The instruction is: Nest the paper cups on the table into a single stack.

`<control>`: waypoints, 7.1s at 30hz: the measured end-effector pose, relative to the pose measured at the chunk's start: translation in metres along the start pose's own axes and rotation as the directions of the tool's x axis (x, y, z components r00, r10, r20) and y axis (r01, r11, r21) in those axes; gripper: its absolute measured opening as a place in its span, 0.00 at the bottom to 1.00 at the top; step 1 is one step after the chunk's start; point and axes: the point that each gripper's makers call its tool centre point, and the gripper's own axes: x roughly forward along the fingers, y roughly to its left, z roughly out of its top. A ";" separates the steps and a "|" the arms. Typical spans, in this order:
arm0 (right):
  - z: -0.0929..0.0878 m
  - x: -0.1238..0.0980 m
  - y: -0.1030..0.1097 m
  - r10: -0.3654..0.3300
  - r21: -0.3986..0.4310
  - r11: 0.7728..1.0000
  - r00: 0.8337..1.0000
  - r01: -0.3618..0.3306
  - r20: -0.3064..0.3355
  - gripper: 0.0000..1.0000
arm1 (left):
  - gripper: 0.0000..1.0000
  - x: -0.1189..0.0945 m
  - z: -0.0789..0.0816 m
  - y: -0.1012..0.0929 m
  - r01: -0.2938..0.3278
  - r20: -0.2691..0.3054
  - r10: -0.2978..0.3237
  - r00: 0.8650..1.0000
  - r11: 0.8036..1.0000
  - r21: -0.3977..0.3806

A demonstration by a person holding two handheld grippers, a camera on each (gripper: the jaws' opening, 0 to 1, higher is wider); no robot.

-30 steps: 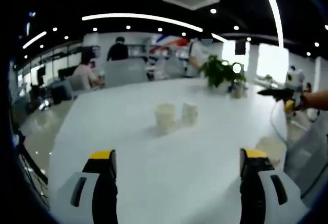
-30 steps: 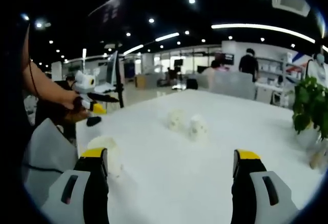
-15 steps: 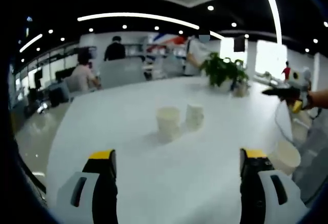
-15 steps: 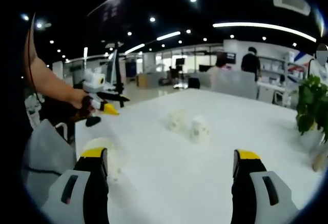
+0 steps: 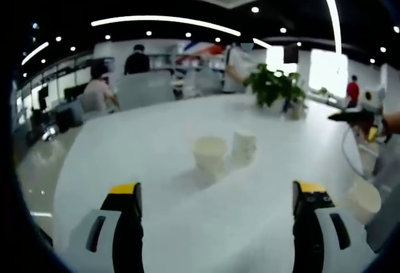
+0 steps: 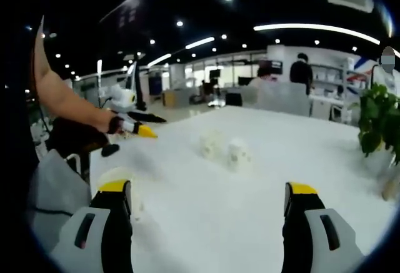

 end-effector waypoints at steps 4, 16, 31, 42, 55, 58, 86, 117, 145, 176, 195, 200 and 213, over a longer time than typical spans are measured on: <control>-0.001 0.004 -0.002 0.000 0.002 1.000 1.000 0.000 0.000 1.00 | 0.98 0.017 0.005 0.005 0.006 -0.002 -0.006 1.000 1.000 0.020; 0.007 0.008 -0.005 -0.005 -0.014 1.000 1.000 0.005 0.001 1.00 | 0.98 0.061 0.015 0.015 0.030 0.026 -0.030 0.999 1.000 0.007; 0.006 0.017 -0.003 0.016 0.006 1.000 1.000 -0.016 0.024 1.00 | 0.98 0.110 0.011 0.024 0.026 0.046 -0.028 0.999 0.999 0.028; -0.009 0.015 0.000 0.019 0.013 1.000 1.000 -0.019 0.009 1.00 | 0.92 0.129 0.001 0.024 0.044 0.038 -0.047 0.998 0.997 0.060; -0.014 0.014 0.002 0.026 0.018 0.999 1.000 -0.026 0.005 1.00 | 0.69 0.147 -0.004 0.012 0.070 0.018 -0.074 0.997 0.986 0.150; -0.014 0.014 0.001 0.025 0.019 1.000 1.000 -0.025 0.007 1.00 | 0.62 0.146 -0.002 0.009 0.066 0.019 -0.069 0.997 0.988 0.143; -0.017 0.017 0.010 0.036 0.047 0.998 0.999 -0.037 0.012 1.00 | 0.45 0.138 0.013 0.011 0.083 0.031 -0.087 0.996 0.990 0.113; -0.012 0.022 0.008 0.041 0.048 0.998 0.999 -0.041 0.008 1.00 | 0.42 0.121 0.098 0.014 0.143 0.048 -0.150 0.987 0.981 0.131; -0.008 0.018 0.012 0.037 0.019 0.999 0.999 -0.037 -0.003 1.00 | 0.41 0.099 0.126 -0.006 0.159 0.131 -0.179 0.975 0.976 0.149; -0.004 0.012 0.013 0.048 0.009 0.999 0.999 -0.048 -0.016 1.00 | 0.40 0.050 0.143 -0.055 0.206 0.200 -0.245 0.948 0.958 0.198; -0.006 0.009 0.019 0.058 -0.015 0.998 0.998 -0.058 -0.019 1.00 | 0.40 0.013 0.147 -0.096 0.227 0.227 -0.271 0.935 0.952 0.205; -0.005 0.007 0.021 0.062 -0.025 0.998 0.998 -0.062 -0.016 1.00 | 0.40 0.002 0.145 -0.106 0.231 0.233 -0.278 0.932 0.951 0.206; -0.005 0.002 0.029 0.065 -0.037 0.997 0.998 -0.065 -0.010 1.00 | 0.40 -0.029 0.131 -0.133 0.241 0.231 -0.284 0.930 0.950 0.197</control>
